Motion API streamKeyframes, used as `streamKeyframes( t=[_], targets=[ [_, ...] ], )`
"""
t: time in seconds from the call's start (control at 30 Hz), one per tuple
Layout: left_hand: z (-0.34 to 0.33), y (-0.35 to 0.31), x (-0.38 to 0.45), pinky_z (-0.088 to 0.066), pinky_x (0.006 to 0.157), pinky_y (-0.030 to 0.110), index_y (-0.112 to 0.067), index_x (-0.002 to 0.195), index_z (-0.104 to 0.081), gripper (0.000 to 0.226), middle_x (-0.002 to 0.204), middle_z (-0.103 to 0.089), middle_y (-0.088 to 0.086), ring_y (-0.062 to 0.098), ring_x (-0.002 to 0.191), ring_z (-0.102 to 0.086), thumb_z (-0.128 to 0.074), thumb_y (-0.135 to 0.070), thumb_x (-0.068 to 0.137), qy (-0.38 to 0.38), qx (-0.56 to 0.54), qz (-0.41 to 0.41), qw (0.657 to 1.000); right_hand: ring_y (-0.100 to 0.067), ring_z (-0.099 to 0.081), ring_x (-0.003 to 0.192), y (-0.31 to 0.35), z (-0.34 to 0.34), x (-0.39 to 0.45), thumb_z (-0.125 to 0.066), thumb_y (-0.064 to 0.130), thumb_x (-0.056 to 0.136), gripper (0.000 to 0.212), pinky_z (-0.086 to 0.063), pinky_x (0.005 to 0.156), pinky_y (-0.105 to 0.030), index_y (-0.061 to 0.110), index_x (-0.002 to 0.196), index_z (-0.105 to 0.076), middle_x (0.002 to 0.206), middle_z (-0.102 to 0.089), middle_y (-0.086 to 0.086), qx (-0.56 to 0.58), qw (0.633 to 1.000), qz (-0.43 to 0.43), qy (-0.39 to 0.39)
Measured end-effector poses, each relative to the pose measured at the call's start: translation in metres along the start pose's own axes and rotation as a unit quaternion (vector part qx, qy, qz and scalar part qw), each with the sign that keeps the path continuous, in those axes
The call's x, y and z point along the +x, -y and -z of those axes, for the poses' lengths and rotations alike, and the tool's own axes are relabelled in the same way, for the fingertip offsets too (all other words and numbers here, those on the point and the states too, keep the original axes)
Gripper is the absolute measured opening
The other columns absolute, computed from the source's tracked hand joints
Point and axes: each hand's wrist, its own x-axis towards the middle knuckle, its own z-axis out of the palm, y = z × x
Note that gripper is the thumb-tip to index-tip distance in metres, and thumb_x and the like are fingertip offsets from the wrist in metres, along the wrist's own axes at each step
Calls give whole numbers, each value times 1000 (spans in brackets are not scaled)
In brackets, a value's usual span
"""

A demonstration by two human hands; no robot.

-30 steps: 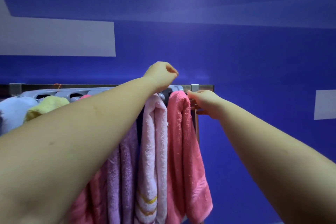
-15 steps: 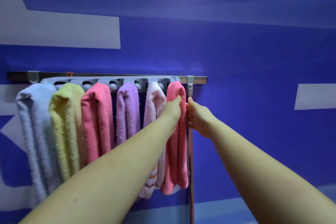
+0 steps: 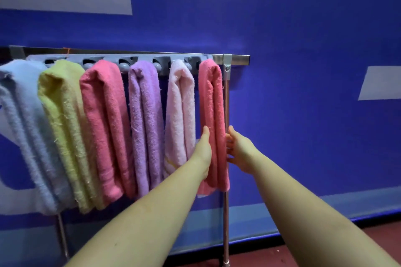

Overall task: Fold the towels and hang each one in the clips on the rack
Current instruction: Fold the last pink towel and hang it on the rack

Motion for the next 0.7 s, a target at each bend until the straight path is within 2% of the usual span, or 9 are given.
streamKeyframes(
  t=[0.1, 0.17, 0.23, 0.27, 0.4, 0.47, 0.5, 0.6, 0.7],
  targets=[
    [9, 32, 8, -51, 55, 23, -18, 91, -65, 55, 84, -68, 1, 18, 79, -64, -23, -54, 96, -28, 8, 22, 999, -15, -62, 81, -33, 5, -1, -32, 50, 97, 51, -47, 71, -28, 12, 102, -66, 92, -68, -5, -19, 999, -22, -15],
    [18, 54, 19, -55, 68, 30, -11, 104, -68, 63, 96, -72, 9, 25, 86, -69, -31, -61, 91, -38, -21, 43, 998, -15, -61, 82, -54, 8, -4, -31, 50, 98, 51, -46, 75, -28, 14, 96, -67, 91, -68, -4, -31, 999, -37, -8],
    [22, 71, 22, -55, 79, 38, -14, 102, -69, 63, 96, -73, 12, 27, 90, -69, -29, -61, 91, -51, -20, 49, 997, -14, -62, 80, -72, 9, -7, -30, 48, 98, 50, -46, 73, -28, 16, 88, -67, 85, -69, -2, -36, 998, -49, -6],
    [23, 76, 20, -56, 76, 38, -14, 100, -68, 62, 88, -74, 9, 24, 83, -70, -26, -59, 93, -48, -13, 51, 997, -15, -62, 79, -79, 9, -9, -30, 47, 99, 50, -46, 73, -28, 16, 87, -67, 83, -69, -2, -35, 998, -52, -6],
    [25, 87, 13, -51, 40, 22, -8, 121, -56, 56, 71, -70, 1, 9, 49, -66, -23, -48, 98, -34, 20, 38, 999, -16, -63, 76, -91, 7, -11, -30, 43, 100, 46, -48, 73, -30, 16, 88, -66, 84, -69, -2, -12, 998, -55, -6],
    [28, 87, 11, -51, 41, 20, -8, 118, -59, 58, 61, -71, -3, 9, 49, -66, -23, -49, 98, -20, 41, 26, 999, -15, -64, 75, -92, 8, -11, -30, 42, 100, 46, -48, 70, -29, 17, 89, -67, 84, -69, -1, -17, 999, -50, -4],
    [29, 87, 11, -52, 47, 21, -8, 116, -61, 59, 64, -72, -3, 10, 56, -67, -23, -49, 98, -12, 56, 25, 998, -14, -65, 75, -93, 9, -12, -30, 42, 100, 46, -47, 69, -29, 17, 88, -67, 83, -70, 0, -21, 999, -46, -3],
    [34, 84, -3, -45, 82, 25, -18, 115, -59, 45, 104, -64, -3, 11, 94, -60, -25, -43, 100, -14, 123, 26, 992, -7, -60, 79, -90, 11, -21, -29, 39, 101, 42, -43, 72, -26, 23, 83, -63, 84, -67, 5, -69, 997, -29, -7],
    [52, 93, -15, -37, 103, 27, -14, 128, -52, 41, 132, -57, 4, 16, 118, -53, -38, -38, 98, 7, 321, -1, 947, -12, -58, 93, -86, 11, -34, -34, 39, 100, 36, -42, 81, -25, 17, 101, -62, 107, -65, 1, -210, 977, -6, -45]
  ],
)
